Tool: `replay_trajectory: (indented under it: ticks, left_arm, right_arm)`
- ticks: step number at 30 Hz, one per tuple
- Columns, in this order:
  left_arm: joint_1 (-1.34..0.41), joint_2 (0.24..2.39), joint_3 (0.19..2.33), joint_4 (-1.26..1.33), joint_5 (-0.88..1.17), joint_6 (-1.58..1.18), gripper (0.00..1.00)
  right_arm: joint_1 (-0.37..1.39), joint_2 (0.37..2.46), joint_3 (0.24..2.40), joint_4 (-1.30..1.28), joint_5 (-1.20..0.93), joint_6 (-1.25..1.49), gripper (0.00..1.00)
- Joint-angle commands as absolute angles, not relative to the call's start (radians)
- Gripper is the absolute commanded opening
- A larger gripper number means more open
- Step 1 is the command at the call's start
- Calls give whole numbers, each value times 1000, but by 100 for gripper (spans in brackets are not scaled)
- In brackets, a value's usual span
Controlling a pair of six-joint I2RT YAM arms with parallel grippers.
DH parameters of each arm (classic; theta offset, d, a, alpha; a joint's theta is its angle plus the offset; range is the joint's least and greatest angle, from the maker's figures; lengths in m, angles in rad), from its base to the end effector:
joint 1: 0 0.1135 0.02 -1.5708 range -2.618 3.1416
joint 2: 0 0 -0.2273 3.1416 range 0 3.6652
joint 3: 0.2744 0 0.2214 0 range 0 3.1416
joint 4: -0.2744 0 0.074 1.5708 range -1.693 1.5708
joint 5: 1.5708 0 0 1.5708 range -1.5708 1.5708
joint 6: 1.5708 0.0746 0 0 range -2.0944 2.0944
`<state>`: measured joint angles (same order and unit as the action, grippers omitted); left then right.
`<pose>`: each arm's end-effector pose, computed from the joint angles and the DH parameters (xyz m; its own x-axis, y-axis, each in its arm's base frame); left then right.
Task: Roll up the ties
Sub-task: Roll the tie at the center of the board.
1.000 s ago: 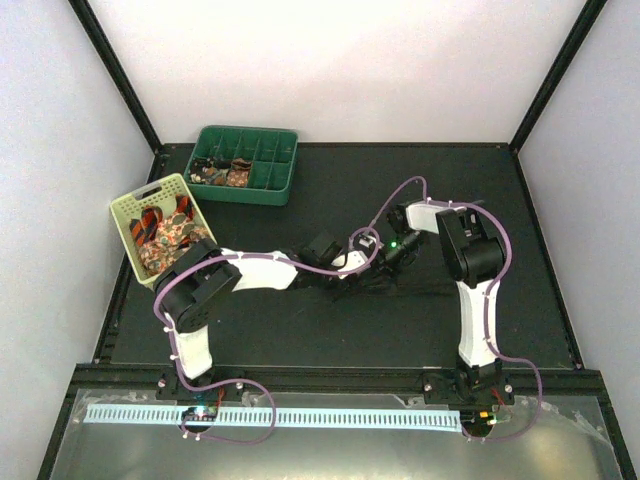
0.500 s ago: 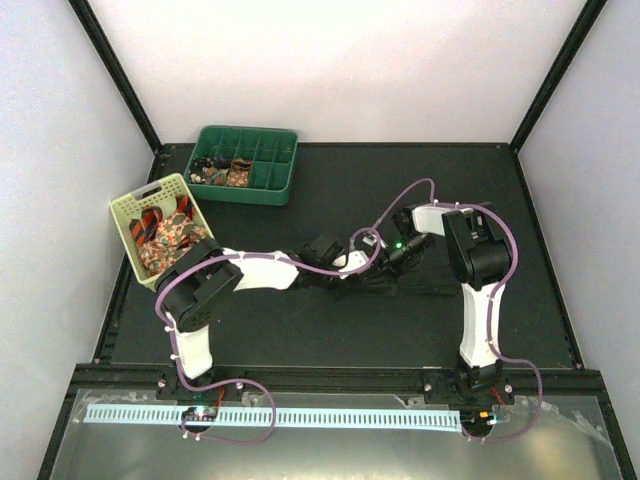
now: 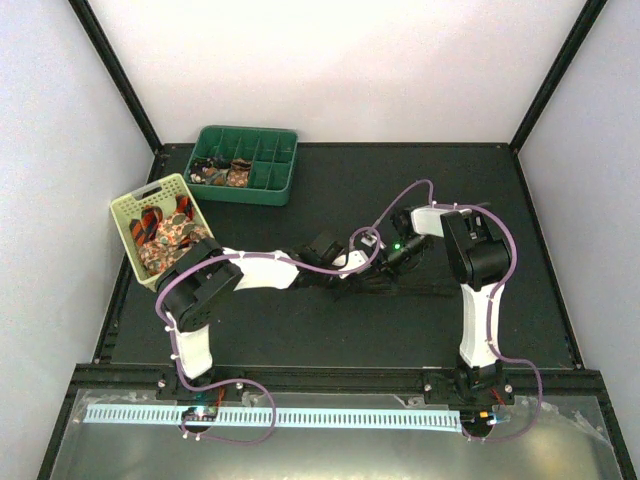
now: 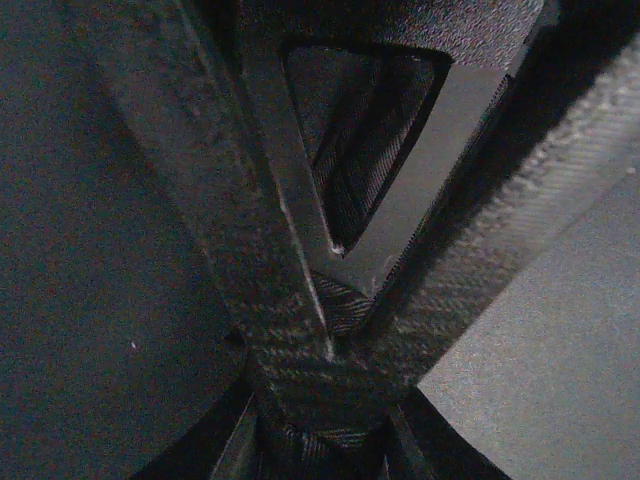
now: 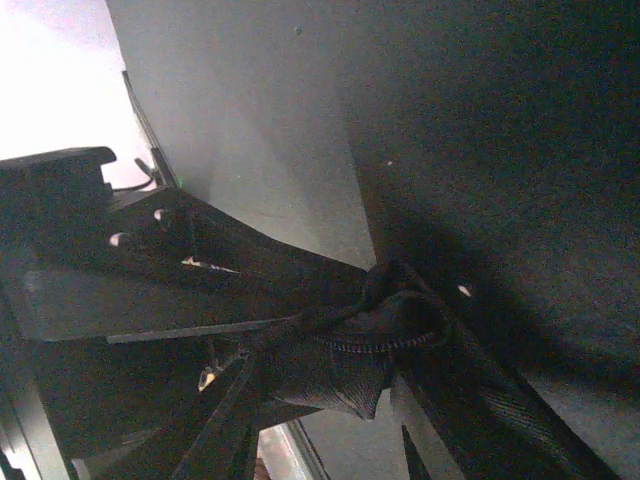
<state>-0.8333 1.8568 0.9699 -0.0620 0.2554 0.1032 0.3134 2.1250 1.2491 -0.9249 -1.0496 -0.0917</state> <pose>0.2217 -0.2721 0.0855 -0.4597 0.6542 -0.6006 0.8671 0.4768 -0.1442 0.2624 0.1531 0.0733 -0.9255 -0.3479 0.1497 -0.0504 0.5049 0.8617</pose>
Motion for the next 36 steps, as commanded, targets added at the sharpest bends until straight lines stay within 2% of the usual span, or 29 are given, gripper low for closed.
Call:
replay_trajectory:
  ticks: [1,5,9,10,12,15,21,36]
  left_arm:
    - [-833,1911,968,-137,196,101,24]
    - [-835,1916,966,-134,201,99,24]
    - [-834,1921,975,-140,202,94,25]
    - [-834,1919,975,-139,202,93,26]
    - [-832,1906,967,-129,215,92,34]
    - [-812,1852,917,-63,270,101,49]
    - [-699,1700,723,217,514,145,65]
    - [-686,1860,767,403,636,298,63]
  right_arm:
    - [308,2121,1230,-953,-1032,-144,39]
    - [309,2106,1225,-930,-1061,-126,32]
    - [323,2121,1232,-874,-1064,-90,6]
    - [324,2126,1232,-867,-1059,-89,3]
    - [324,2133,1236,-869,-1033,-109,2]
    - [324,2147,1238,-882,-981,-162,2]
    - [323,2184,1256,-884,-915,-232,2]
    - [308,2201,1268,-919,-826,-316,1]
